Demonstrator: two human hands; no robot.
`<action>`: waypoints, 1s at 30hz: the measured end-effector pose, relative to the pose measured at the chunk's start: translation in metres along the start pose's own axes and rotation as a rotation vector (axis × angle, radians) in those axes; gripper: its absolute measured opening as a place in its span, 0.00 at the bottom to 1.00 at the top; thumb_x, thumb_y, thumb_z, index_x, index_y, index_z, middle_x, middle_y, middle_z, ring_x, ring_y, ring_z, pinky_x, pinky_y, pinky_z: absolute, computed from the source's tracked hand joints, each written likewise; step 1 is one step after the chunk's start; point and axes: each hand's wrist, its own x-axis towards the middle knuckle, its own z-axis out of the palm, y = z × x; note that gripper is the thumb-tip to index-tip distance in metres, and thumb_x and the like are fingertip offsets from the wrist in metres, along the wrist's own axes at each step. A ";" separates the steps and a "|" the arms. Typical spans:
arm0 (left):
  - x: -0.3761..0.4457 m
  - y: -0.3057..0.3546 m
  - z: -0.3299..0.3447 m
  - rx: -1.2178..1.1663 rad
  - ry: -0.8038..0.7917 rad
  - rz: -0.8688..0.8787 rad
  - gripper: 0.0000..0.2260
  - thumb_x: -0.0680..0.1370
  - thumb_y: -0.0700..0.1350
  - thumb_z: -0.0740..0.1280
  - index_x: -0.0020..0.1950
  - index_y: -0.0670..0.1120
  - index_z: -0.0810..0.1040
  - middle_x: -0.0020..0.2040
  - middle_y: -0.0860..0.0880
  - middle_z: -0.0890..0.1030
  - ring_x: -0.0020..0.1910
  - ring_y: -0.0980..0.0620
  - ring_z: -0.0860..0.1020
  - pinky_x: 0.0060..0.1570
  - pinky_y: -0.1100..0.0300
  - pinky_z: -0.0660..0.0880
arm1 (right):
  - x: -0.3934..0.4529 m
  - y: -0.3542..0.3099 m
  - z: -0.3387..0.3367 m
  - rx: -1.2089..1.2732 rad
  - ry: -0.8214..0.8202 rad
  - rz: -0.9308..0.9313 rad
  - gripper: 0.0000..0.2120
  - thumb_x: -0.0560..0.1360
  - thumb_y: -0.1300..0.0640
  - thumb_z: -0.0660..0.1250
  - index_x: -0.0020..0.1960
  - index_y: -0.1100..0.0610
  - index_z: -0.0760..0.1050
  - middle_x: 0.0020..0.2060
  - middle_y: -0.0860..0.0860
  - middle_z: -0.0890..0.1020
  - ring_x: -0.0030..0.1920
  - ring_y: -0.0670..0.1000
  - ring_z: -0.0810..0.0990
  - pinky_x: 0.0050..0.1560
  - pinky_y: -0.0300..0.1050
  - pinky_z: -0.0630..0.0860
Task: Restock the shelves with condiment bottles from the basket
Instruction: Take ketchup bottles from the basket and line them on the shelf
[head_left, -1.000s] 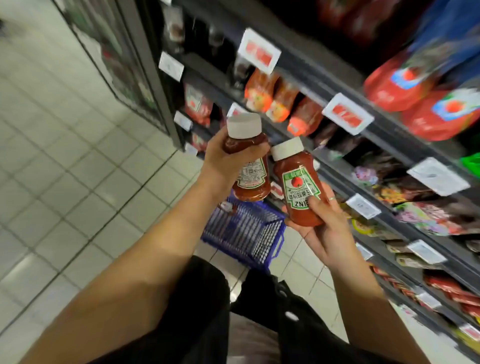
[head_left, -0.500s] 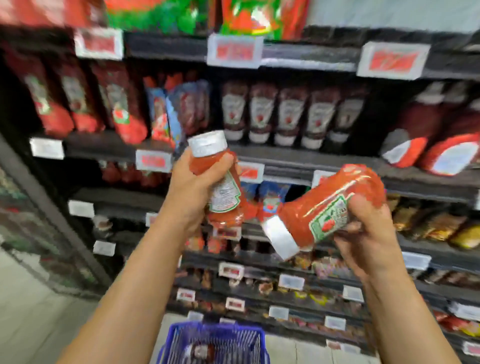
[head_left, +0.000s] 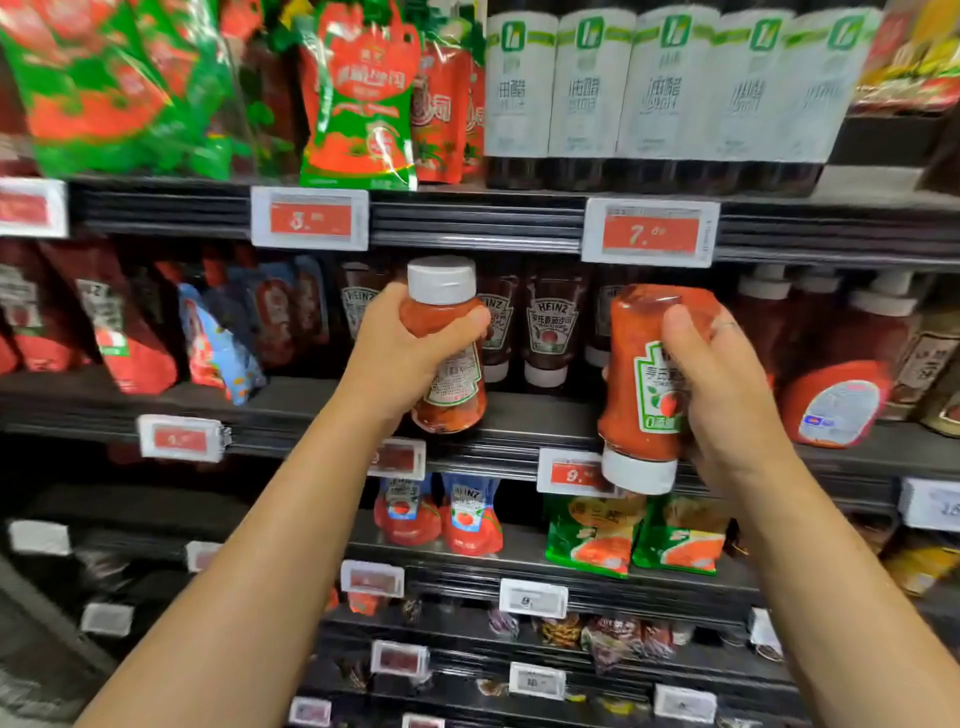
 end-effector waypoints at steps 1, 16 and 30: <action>0.004 -0.003 0.002 0.034 0.006 -0.016 0.30 0.63 0.59 0.80 0.56 0.43 0.79 0.48 0.47 0.85 0.49 0.47 0.85 0.50 0.49 0.82 | 0.009 0.007 -0.001 -0.029 0.008 0.000 0.22 0.74 0.41 0.70 0.61 0.53 0.74 0.54 0.61 0.84 0.54 0.66 0.83 0.55 0.70 0.79; 0.025 -0.048 -0.004 0.135 0.030 0.000 0.36 0.63 0.57 0.81 0.67 0.55 0.72 0.56 0.56 0.84 0.55 0.55 0.83 0.55 0.53 0.81 | 0.051 0.072 0.004 -0.249 0.025 -0.135 0.30 0.73 0.46 0.70 0.70 0.56 0.67 0.50 0.37 0.84 0.51 0.40 0.84 0.48 0.33 0.78; -0.038 -0.036 0.099 0.240 -0.099 0.157 0.18 0.79 0.43 0.67 0.69 0.47 0.73 0.64 0.51 0.77 0.63 0.55 0.77 0.64 0.56 0.75 | 0.023 0.075 -0.009 -0.291 0.118 -0.116 0.22 0.73 0.49 0.76 0.60 0.51 0.68 0.53 0.47 0.85 0.55 0.47 0.85 0.50 0.39 0.81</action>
